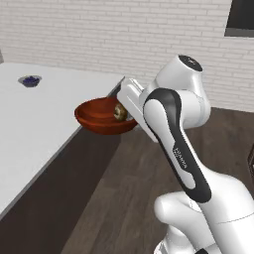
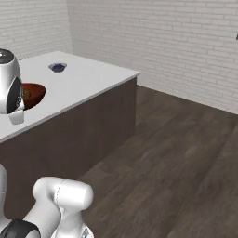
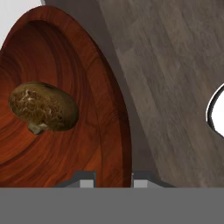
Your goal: Pick the mushroom from the sink and place it in the bowl. Then pick the bowl and place it in the microwave. Then close the microwave door and press the start button.
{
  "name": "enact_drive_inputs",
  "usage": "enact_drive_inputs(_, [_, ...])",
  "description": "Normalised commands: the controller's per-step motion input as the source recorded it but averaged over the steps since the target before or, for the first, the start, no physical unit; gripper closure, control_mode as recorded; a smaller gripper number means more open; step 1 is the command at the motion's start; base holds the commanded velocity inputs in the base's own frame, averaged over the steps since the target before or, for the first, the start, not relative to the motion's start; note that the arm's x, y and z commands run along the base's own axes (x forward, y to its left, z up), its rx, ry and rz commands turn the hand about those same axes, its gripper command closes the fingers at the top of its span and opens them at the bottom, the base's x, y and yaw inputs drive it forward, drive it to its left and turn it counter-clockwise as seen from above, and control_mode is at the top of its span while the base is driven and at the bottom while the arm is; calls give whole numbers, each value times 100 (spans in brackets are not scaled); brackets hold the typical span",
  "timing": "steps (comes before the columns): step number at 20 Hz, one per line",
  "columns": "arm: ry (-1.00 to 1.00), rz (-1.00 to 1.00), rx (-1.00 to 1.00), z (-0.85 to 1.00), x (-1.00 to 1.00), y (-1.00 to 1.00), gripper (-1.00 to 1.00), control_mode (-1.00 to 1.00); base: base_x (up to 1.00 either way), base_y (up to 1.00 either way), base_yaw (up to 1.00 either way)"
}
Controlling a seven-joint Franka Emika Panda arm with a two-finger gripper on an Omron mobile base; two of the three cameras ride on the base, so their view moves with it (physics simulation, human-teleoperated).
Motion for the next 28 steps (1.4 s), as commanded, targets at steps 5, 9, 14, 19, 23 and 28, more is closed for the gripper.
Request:
enact_drive_inputs(5, [0,0,0,0,0,0,100,100,79,-35,-54])
enact_drive_inputs(9, [0,0,0,0,0,0,100,100,97,-29,-54])
enact_drive_inputs(14, [0,0,0,0,0,0,100,100,96,-13,-61])
enact_drive_inputs(19, [0,0,0,0,0,0,100,100,81,0,-71])
enact_drive_inputs(23, [0,0,0,0,0,0,100,100,57,15,-75])
enact_drive_inputs(28, [0,0,0,0,0,0,100,100,21,68,-72])
